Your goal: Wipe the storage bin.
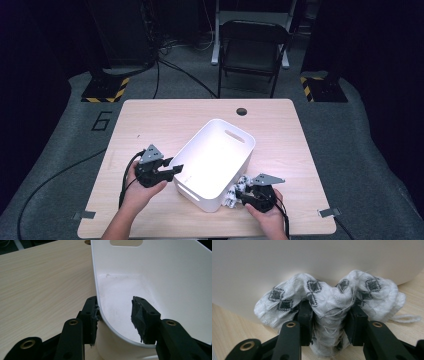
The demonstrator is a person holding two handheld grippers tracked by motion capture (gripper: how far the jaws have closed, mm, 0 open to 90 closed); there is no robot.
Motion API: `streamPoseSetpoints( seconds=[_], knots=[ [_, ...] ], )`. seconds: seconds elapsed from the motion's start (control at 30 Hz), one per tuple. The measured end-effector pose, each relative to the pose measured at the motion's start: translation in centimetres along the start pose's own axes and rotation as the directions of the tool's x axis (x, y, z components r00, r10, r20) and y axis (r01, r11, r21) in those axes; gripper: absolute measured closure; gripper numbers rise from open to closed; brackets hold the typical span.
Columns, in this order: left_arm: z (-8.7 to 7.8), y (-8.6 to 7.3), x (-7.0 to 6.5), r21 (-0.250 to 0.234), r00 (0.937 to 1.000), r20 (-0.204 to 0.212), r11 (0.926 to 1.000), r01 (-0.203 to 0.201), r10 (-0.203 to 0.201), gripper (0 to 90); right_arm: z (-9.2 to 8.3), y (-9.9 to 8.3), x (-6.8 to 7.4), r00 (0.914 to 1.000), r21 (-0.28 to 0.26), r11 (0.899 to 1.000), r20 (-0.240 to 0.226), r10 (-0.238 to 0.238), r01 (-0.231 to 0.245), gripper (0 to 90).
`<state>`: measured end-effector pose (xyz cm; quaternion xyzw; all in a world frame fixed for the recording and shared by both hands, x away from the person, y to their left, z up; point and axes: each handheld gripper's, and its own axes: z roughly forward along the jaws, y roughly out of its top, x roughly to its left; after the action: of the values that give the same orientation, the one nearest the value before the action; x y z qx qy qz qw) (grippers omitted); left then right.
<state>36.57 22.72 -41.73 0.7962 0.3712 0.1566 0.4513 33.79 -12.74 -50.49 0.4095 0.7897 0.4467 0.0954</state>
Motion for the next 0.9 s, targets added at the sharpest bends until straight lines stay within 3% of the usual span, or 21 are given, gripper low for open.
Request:
streamPoseSetpoints(
  seconds=[0.17, 0.43, 0.5, 0.6, 0.73, 0.9],
  knots=[
    [0.4, 0.0, -0.3, -0.004, 0.9997, -0.017, 0.9998, -0.020, 0.020, 54.1, -0.4, 0.1, 1.0, 0.9993, -0.002, 0.999, -0.022, -0.032, 0.032, 62.9],
    [0.4, -0.1, -0.4, 0.000, 0.9994, -0.018, 0.9996, -0.028, 0.028, 54.9, -1.6, 0.6, 3.7, 0.9882, -0.047, 0.995, -0.118, -0.098, 0.093, 62.7],
    [0.3, 0.0, -0.4, 0.001, 0.9991, -0.025, 0.9994, -0.034, 0.034, 57.2, -1.5, 0.5, 3.6, 0.9872, -0.052, 0.994, -0.124, -0.100, 0.095, 62.7],
    [0.3, -0.1, -0.4, 0.000, 0.9984, -0.039, 0.9992, -0.041, 0.041, 61.9, -1.2, 0.3, 2.9, 0.9859, -0.060, 0.997, -0.157, -0.058, 0.049, 62.9],
    [0.3, -0.1, -0.4, -0.001, 0.9975, -0.053, 0.9989, -0.047, 0.047, 63.7, 0.0, -0.3, 1.9, 0.9919, 0.003, 0.999, -0.121, -0.039, 0.040, 62.9],
    [0.3, -0.1, -0.4, 0.002, 0.9971, -0.051, 0.9985, -0.056, 0.056, 63.7, 0.5, -0.5, 1.7, 0.9958, 0.037, 0.997, -0.064, -0.066, 0.069, 62.9]
  ],
)
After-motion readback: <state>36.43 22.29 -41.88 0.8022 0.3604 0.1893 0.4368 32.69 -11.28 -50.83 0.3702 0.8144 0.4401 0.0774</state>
